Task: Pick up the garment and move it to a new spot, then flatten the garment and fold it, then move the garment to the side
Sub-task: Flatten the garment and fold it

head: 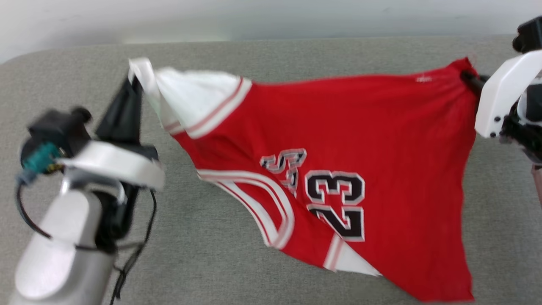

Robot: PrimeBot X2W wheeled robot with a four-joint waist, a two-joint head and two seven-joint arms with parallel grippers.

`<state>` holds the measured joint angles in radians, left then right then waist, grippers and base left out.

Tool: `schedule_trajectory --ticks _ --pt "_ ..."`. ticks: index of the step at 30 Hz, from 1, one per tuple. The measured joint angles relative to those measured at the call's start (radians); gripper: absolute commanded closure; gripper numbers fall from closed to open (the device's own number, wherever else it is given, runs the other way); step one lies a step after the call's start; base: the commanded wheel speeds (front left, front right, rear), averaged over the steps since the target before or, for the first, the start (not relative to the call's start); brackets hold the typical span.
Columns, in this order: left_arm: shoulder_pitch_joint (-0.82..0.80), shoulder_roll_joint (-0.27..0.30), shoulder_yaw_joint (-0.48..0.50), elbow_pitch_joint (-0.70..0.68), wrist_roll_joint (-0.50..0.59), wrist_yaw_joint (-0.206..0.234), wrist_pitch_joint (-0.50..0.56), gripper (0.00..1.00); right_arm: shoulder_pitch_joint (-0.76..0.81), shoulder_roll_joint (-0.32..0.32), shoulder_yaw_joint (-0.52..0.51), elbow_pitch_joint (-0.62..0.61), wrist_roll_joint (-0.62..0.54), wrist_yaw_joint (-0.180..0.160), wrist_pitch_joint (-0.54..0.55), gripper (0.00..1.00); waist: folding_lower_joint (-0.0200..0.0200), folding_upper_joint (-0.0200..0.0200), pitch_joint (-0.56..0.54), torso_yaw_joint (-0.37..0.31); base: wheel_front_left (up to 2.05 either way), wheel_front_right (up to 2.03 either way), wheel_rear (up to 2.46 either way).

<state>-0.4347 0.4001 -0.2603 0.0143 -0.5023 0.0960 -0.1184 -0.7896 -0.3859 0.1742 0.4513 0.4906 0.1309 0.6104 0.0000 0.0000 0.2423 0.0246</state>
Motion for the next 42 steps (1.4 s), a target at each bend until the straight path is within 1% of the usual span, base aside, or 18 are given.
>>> schedule_trajectory --ticks 5,11,12,18,24,29,30,33,37,42 --pt "-0.174 0.013 0.022 0.101 -0.014 -0.026 0.023 1.00 -0.089 0.021 -0.011 0.017 -0.040 0.000 -0.086 1.00 0.0000 0.0000 -0.010 -0.031 0.00 0.00 0.00" --pt "-0.412 0.013 0.030 0.236 -0.019 -0.052 0.041 1.00 -0.235 0.028 -0.039 0.048 -0.098 0.000 -0.210 1.00 0.0000 0.0000 0.028 -0.044 0.00 0.00 0.00" --pt "-0.544 0.017 0.034 0.310 -0.008 -0.066 0.037 1.00 -0.326 0.037 -0.053 0.066 -0.125 0.000 -0.263 1.00 0.0000 0.0000 0.059 -0.049 0.00 0.00 0.00" --pt "-0.772 0.028 0.046 0.413 0.015 -0.068 0.030 1.00 -0.513 0.057 -0.067 0.093 -0.161 0.000 -0.342 1.00 0.0001 0.0000 0.136 -0.062 0.00 0.00 0.00" --pt "-0.955 0.053 0.056 0.481 0.033 -0.069 0.020 1.00 -0.659 0.058 -0.054 0.110 -0.175 0.001 -0.368 1.00 0.0001 0.0000 0.220 -0.072 0.00 0.00 0.00" --pt "-1.041 0.059 0.054 0.542 0.037 -0.076 0.014 1.00 -0.723 0.062 -0.043 0.147 -0.175 0.001 -0.401 1.00 0.0001 0.0000 0.297 -0.079 0.00 0.00 0.00" --pt "-1.066 0.055 0.045 0.583 0.039 -0.085 0.014 1.00 -0.744 0.064 -0.035 0.184 -0.170 0.001 -0.420 1.00 0.0002 0.0000 0.338 -0.080 0.00 0.00 0.00" --pt "-1.075 0.043 0.036 0.623 0.035 -0.096 0.016 1.00 -0.750 0.068 -0.020 0.230 -0.157 0.001 -0.442 1.00 0.0001 0.0000 0.372 -0.078 0.00 0.00 0.00" --pt "-1.071 0.027 0.028 0.685 0.019 -0.122 0.000 1.00 -0.748 0.074 0.009 0.301 -0.129 0.001 -0.474 1.00 0.0001 -0.0001 0.393 -0.074 0.00 0.00 0.00" --pt "-1.007 -0.006 0.023 0.763 -0.014 -0.158 -0.039 1.00 -0.695 0.077 0.065 0.388 -0.088 0.001 -0.514 1.00 0.0001 0.0000 0.375 -0.067 0.00 0.00 0.00"
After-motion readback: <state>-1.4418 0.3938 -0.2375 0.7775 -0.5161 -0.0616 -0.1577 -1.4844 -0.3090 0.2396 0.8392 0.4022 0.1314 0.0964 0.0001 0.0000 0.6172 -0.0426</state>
